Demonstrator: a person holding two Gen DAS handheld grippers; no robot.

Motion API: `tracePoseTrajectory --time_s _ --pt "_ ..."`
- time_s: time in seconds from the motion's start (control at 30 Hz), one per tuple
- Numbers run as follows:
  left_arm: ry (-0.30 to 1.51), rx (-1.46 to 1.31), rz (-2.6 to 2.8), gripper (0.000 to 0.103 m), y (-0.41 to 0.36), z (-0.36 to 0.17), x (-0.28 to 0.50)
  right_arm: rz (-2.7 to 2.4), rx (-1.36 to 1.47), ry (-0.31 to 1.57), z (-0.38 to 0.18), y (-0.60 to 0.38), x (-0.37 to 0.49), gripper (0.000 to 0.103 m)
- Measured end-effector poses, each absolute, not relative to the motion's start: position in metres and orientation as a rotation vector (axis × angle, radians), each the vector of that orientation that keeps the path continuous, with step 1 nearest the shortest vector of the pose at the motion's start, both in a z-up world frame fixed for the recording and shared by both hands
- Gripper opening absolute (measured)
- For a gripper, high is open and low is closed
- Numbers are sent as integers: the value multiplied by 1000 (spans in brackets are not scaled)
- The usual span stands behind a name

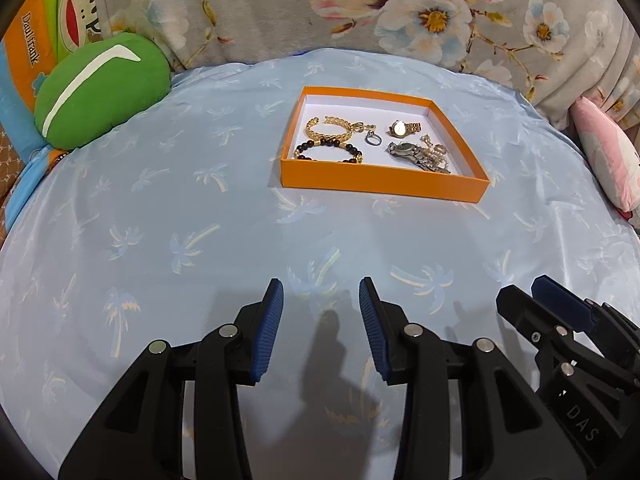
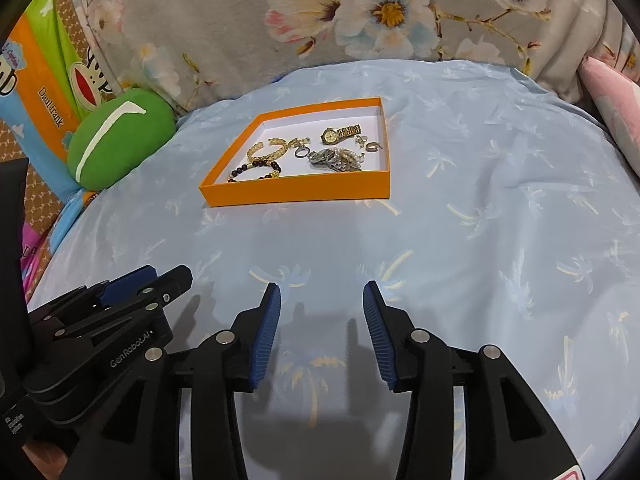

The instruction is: Organize jewelry

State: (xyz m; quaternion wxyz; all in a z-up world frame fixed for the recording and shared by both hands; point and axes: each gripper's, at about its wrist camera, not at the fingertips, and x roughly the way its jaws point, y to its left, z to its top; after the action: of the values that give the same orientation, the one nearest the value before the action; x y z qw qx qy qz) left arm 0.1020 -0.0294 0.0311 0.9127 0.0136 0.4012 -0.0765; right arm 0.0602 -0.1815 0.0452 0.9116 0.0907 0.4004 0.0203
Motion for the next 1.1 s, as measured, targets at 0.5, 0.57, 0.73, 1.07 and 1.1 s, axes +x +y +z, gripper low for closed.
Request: tracePoseTrajectory --time_s 0.5,0.57,0.73,1.07,1.1 --pt "801 51 -160 38 -35 38 90 27 163 811 52 -174 51 54" --pt "795 57 -156 38 -36 39 89 27 164 814 52 -174 50 54" --pt "789 70 -139 38 -37 41 87 9 151 813 53 -172 47 54" --pt "781 89 -109 38 -37 43 84 -18 133 808 55 -170 46 55" --pt "781 88 -108 38 -37 43 85 -19 133 807 55 -169 46 55"
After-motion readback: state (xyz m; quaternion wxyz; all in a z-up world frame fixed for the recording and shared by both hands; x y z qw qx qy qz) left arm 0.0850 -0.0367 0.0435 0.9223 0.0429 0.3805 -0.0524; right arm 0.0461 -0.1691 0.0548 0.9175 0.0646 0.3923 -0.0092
